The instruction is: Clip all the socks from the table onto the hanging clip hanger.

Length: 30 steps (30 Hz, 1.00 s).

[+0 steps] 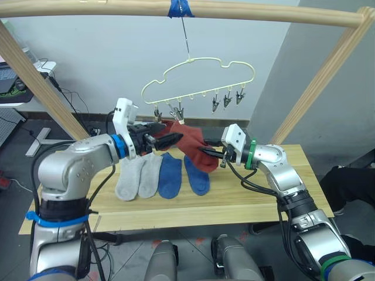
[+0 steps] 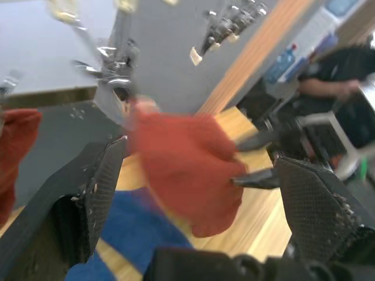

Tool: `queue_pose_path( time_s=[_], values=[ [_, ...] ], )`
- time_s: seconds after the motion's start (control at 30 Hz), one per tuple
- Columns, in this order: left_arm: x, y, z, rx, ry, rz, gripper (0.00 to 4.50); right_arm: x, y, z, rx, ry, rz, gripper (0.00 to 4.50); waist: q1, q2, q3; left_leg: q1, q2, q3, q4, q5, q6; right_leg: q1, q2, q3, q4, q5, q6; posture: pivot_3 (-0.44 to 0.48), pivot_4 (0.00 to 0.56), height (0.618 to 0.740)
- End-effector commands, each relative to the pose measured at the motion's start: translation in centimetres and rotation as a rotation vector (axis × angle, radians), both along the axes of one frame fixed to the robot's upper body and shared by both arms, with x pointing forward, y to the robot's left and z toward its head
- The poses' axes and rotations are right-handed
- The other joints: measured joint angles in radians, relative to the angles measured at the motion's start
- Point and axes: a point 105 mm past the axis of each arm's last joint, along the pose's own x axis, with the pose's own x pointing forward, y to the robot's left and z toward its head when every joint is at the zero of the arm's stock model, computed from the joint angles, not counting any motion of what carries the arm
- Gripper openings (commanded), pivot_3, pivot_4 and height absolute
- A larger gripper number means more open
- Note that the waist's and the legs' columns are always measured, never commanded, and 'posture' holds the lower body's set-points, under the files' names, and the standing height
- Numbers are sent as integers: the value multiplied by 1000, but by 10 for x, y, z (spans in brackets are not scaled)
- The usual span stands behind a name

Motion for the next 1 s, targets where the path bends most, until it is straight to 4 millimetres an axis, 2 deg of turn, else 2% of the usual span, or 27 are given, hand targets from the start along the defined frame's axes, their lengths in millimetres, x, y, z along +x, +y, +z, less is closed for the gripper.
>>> queue_pose_path(
  time_s=[0.03, 0.17, 0.2, 0.43, 0.5, 0.57, 0.73, 0.9, 1.0],
  values=[
    [-1, 1, 9, -2, -99, 44, 4500, -10, -4, 12, 27, -26, 3, 2748, 4, 0, 0, 0, 0, 0, 0, 0, 0, 0, 0, 0, 0, 0, 0, 51, 160, 740],
    [3, 0, 5, -5, -138, 91, 4500, -16, -8, 17, 45, -26, -38, 4256, 4, 0, 0, 0, 0, 2, 1, 0, 0, 0, 0, 1, 0, 0, 0, 47, 161, 740],
    [5, -1, 6, -25, -157, 115, 4500, -18, -8, 21, 61, -30, -59, 4492, 4, 0, 0, 0, 0, 1, 1, 0, 0, 0, 0, 1, 0, 0, 0, 41, 165, 740],
    [19, 2, 8, -27, -276, 254, 4500, -25, -5, 43, 139, -47, -168, 4492, 2, 0, 0, 0, 0, 1, 0, 0, 0, 0, 1, 1, 0, 0, 0, 31, 168, 740],
    [25, 5, 9, -16, -330, 310, 4500, -27, -2, 56, 180, -63, -190, 4492, 1, 0, 0, 0, 0, 1, 0, 0, 0, 0, 1, 1, 0, 0, 0, 18, 170, 740],
    [28, 8, 7, -60, -366, 359, 4125, -27, -3, 70, 219, -85, -223, 4500, 0, 0, 0, 0, 0, 1, 0, 0, 0, 0, 1, 1, 0, 0, 0, 12, 171, 740],
    [35, 3, 0, -55, -390, 396, 2782, -27, -4, 75, 223, -91, -244, 4500, -4, 0, 0, 0, 0, 1, 0, 0, 1, 0, 1, 1, -1, 0, 0, 3, 171, 740],
    [41, -6, 1, -74, -402, 394, 2782, -29, -1, 80, 219, -105, -229, 4500, -6, 0, 0, 0, 0, 1, 0, 0, 1, 0, 1, 1, -1, 0, 0, -1, 175, 740],
    [48, -13, 1, -77, -408, 398, 2782, -31, 5, 94, 246, -104, -198, 4500, -8, 0, 0, 0, 0, 1, 0, 0, 1, 0, 1, 1, -1, 0, 0, -6, 178, 740]
  ],
)
